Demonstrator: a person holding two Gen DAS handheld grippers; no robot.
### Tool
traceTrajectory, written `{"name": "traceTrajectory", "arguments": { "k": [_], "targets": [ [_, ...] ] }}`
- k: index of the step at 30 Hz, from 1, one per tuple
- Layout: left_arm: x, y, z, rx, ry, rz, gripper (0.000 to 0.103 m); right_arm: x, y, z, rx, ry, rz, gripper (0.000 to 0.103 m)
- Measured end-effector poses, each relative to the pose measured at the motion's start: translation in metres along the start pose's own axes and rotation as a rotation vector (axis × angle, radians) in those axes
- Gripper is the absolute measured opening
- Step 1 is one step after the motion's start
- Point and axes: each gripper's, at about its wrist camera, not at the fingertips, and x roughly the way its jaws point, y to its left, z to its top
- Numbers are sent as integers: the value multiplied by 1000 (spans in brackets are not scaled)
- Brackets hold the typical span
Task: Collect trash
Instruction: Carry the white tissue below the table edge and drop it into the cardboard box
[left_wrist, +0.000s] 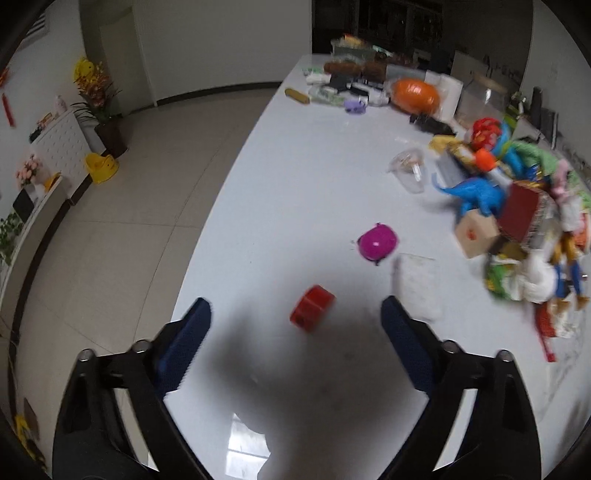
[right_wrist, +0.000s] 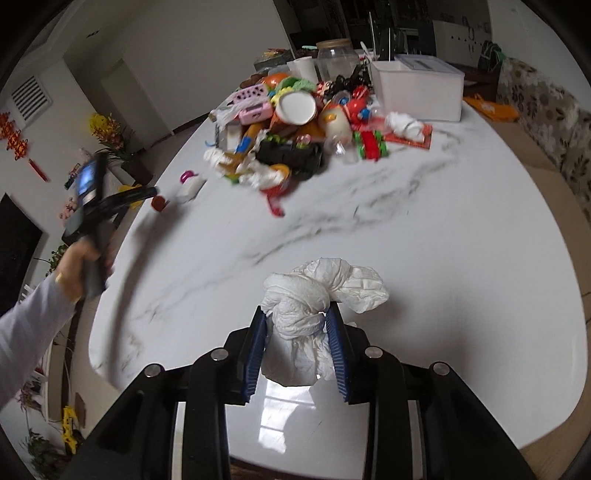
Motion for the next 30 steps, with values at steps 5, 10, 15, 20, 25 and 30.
{"name": "traceTrajectory", "arguments": {
  "k": [5,10,15,20,25,30],
  "targets": [
    [30,10,3,-32,69,-49,31,-2,13,-8,-6,4,21,33],
    [10,18,-4,-33,55,-111,15,-1,38,-12,-74,23,47,33],
    [-65,24,-54,47,13,-196,15,-10,74,-28,-174,68,146,33],
    [-162,10,-152,184,66,-322,15,-8,104,-77,-301,209,214,33],
    [-198,-13,-256,193,248,-460,15,16,103,-137,-411,344,177,33],
    [-138,-40,-360,109,487,-509,15,69,80,-191,-365,466,140,33]
  ]
}}
